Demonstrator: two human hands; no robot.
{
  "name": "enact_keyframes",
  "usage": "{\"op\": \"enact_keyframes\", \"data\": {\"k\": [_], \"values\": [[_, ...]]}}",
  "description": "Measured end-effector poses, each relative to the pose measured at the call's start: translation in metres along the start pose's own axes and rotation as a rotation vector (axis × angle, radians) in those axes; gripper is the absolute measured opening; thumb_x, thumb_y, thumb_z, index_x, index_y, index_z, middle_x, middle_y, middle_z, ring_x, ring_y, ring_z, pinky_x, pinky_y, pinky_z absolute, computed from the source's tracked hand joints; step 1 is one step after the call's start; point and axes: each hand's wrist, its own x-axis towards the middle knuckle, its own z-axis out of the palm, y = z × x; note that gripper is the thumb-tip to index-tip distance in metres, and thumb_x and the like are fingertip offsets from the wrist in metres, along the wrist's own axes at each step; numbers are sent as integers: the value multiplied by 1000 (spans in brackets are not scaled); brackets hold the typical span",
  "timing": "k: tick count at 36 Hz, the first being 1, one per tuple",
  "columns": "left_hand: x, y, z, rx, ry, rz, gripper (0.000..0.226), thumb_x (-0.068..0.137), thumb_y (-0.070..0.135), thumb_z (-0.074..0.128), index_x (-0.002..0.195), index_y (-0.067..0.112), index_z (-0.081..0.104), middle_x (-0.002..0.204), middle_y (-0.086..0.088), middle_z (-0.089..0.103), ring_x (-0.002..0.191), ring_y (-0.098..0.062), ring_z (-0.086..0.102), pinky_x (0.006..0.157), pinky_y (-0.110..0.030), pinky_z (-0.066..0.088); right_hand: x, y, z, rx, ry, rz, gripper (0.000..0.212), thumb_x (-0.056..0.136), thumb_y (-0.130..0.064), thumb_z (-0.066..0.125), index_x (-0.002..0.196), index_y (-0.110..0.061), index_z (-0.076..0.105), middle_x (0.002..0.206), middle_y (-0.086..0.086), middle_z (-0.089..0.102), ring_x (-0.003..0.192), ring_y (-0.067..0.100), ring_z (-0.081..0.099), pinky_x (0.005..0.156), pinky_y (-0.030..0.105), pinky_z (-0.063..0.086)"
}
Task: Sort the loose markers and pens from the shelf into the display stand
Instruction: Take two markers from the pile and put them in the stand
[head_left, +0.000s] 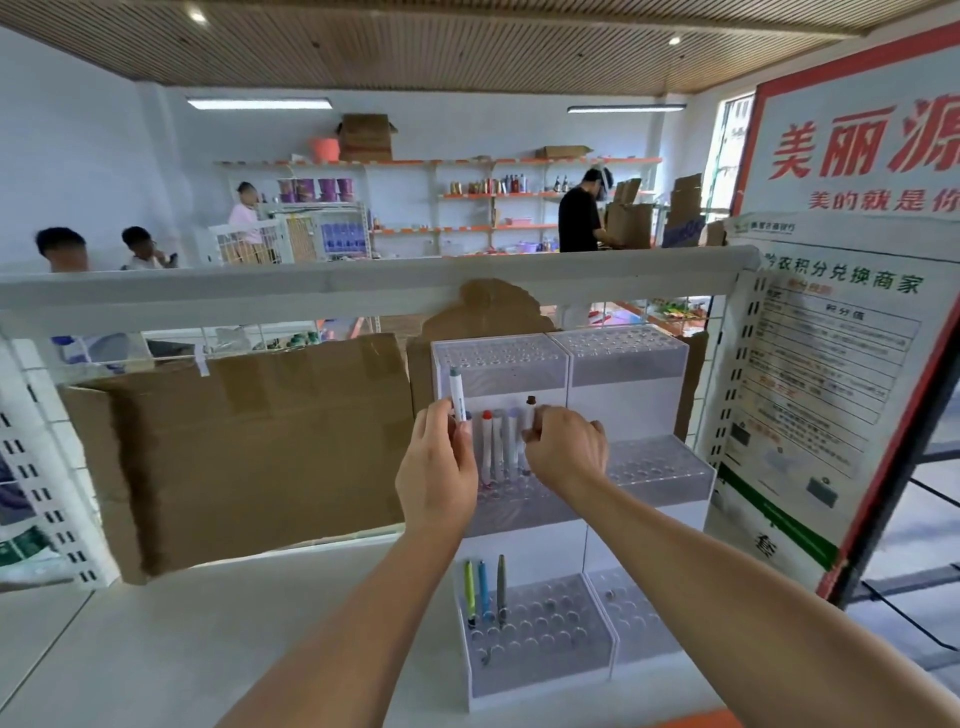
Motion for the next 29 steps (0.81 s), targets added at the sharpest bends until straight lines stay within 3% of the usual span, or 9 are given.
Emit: {"op": "enact_keyframes", "data": {"k": [7,10,12,14,16,20,22,24,29], "values": [[2,0,2,9,-7,-7,26,96,17,50,121,9,54,109,-5,60,81,-9,47,67,-22,41,-4,2,8,-83,2,-51,20,87,-6,50,90,-25,56,80,-6,52,73,16,47,97,34,36],[0,3,2,6,-25,-7,28,96,18,50,122,9,53,110,-5,59,82,-8,47,68,-21,41,-2,3,5,-58,-39,-32,13,93,-12,52,95,-24,56,80,-6,56,73,16,50,99,36,37],[0,5,2,2,-28,6,28,96,18,50,122,10,53,110,-5,59,82,-9,47,68,-21,41,-3,7,3,-29,-14,-31,4,94,-27,56,94,-23,53,85,-5,60,74,16,53,93,35,41],[-1,7,3,-5,-30,21,28,96,19,50,122,10,53,110,-5,59,82,-10,50,68,-22,43,-5,10,-1,62,89,-44,18,94,-39,54,92,-21,51,81,-7,57,73,15,54,77,30,46],[-2,9,5,-21,-34,58,28,95,18,51,122,9,54,109,-4,60,85,-16,56,69,-28,47,-6,6,-9,249,185,-94,22,94,-40,51,84,-20,50,71,-8,53,67,13,52,61,26,44],[-4,14,14,-43,-42,153,23,98,19,46,117,11,56,101,-1,58,76,-22,58,58,-30,41,-8,-18,-26,522,145,-270,15,92,-31,59,86,-18,60,71,-9,57,64,7,53,61,25,46],[-5,17,17,-48,-44,152,22,98,21,45,116,12,55,99,0,57,75,-22,57,57,-30,40,-9,-25,-32,567,143,-311,14,91,-23,62,88,-10,65,70,-1,61,65,15,57,63,28,47],[-5,21,17,-56,-26,147,23,99,23,45,118,15,56,101,2,58,78,-18,57,57,-26,39,-8,-24,-37,581,192,-302,19,92,-20,59,78,-7,61,64,4,59,58,18,53,58,30,44],[0,9,3,-43,51,130,25,98,25,44,115,13,59,104,-1,58,82,-13,54,55,-19,37,9,4,-49,666,359,-129,13,97,-23,52,88,-14,56,73,6,61,71,31,63,66,49,54]]}}
